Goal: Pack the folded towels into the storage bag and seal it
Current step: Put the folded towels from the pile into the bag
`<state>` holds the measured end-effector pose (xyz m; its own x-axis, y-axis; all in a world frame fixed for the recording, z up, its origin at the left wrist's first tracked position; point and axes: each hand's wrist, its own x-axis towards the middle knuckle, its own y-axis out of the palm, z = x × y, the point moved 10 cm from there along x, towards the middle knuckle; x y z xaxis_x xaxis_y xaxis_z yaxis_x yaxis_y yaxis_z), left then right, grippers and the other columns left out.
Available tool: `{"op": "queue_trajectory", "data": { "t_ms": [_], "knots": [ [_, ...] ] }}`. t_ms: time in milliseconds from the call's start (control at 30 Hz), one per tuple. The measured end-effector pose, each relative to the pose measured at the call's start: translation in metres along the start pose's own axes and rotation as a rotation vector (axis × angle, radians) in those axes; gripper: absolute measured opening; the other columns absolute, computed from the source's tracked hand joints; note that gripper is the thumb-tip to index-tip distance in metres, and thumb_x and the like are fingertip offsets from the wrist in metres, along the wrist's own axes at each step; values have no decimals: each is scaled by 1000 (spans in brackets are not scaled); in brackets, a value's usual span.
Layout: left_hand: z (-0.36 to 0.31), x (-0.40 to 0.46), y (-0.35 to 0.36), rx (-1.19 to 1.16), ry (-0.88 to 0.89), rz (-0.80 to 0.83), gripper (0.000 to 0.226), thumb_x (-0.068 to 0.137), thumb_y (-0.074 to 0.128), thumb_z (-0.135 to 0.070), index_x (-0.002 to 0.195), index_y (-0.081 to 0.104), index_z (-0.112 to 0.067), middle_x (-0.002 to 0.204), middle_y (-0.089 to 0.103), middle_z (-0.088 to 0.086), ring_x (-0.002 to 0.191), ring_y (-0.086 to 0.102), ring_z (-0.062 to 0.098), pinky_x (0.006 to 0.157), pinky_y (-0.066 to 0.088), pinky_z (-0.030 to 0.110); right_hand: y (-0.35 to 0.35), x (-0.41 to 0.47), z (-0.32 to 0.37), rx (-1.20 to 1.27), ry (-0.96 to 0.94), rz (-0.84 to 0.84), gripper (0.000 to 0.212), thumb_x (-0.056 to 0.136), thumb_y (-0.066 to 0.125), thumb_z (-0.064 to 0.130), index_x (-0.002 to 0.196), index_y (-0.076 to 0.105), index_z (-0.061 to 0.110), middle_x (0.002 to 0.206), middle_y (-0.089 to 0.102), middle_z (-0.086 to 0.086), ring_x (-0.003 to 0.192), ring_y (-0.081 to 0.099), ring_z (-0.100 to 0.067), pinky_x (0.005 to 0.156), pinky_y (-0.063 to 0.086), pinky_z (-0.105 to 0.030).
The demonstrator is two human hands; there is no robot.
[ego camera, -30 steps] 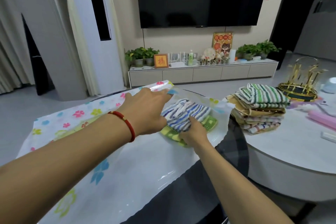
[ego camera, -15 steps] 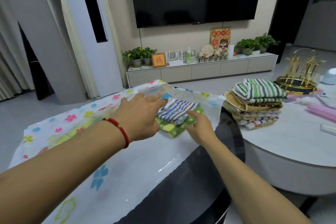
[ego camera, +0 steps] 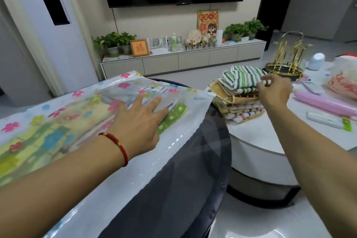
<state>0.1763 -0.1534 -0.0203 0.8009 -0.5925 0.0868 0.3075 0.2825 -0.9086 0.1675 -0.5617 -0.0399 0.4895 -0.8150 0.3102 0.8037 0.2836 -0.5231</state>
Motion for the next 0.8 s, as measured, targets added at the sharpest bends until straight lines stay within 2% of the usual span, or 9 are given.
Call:
{"op": "queue_trajectory", "data": {
  "t_ms": [67,167,300,400,467,567,633,700,800],
  "knots": [
    [-6,6,8,-3,-13,-3,67,91,44,-44,151,13,-40,166,5,-1,145,20,39,107,33,65,8,20,-3,-57,102,33,27,99,62,37,124,70,28,145,49,-19,137,40,-43,111,32,-52],
    [-12,11,13,38,-20,-52,68,89,42,-43,150,11,-39,166,7,-1,142,23,39,105,34,61,33,41,-9,-71,172,160,36,100,59,39,135,65,30,146,55,-17,139,39,-43,112,26,-53],
    [-16,12,21,74,-34,-71,68,89,41,-46,150,11,-38,166,5,2,145,18,42,108,30,64,42,63,-11,-104,163,215,44,93,72,17,136,65,24,140,60,-19,131,51,-41,112,40,-52],
    [-11,7,22,125,-79,-47,60,88,44,-42,145,25,-36,165,12,6,140,25,45,100,35,60,56,70,-6,107,262,424,29,92,69,10,120,69,18,123,59,-17,108,59,-31,88,55,-41],
    [-2,-2,20,150,-143,-31,53,87,45,-39,139,36,-36,163,16,9,134,32,43,94,35,56,58,55,1,298,409,567,16,94,62,16,108,58,20,102,50,-12,86,51,-21,65,46,-31],
    [12,-22,17,146,-202,-5,46,87,45,-40,133,43,-35,160,19,12,128,35,43,87,36,53,45,16,23,540,464,712,34,97,62,23,130,63,18,99,58,-6,74,57,-17,55,52,-26],
    [20,-39,16,156,-222,16,44,87,44,-39,130,46,-33,158,24,12,127,36,42,88,37,54,29,-20,41,646,366,807,44,94,59,15,138,66,15,114,63,-10,88,63,-24,69,60,-32],
    [33,-59,14,159,-256,34,42,87,44,-38,128,48,-31,155,29,11,122,39,41,87,39,53,11,-61,57,683,261,885,46,90,53,6,127,73,24,134,60,-12,106,61,-32,87,58,-43],
    [51,-91,17,138,-282,88,44,87,43,-40,131,43,-35,154,29,10,123,40,43,86,43,53,-15,-120,75,726,138,984,52,87,55,-4,123,76,28,141,58,1,111,58,-33,87,55,-47]
  ]
}}
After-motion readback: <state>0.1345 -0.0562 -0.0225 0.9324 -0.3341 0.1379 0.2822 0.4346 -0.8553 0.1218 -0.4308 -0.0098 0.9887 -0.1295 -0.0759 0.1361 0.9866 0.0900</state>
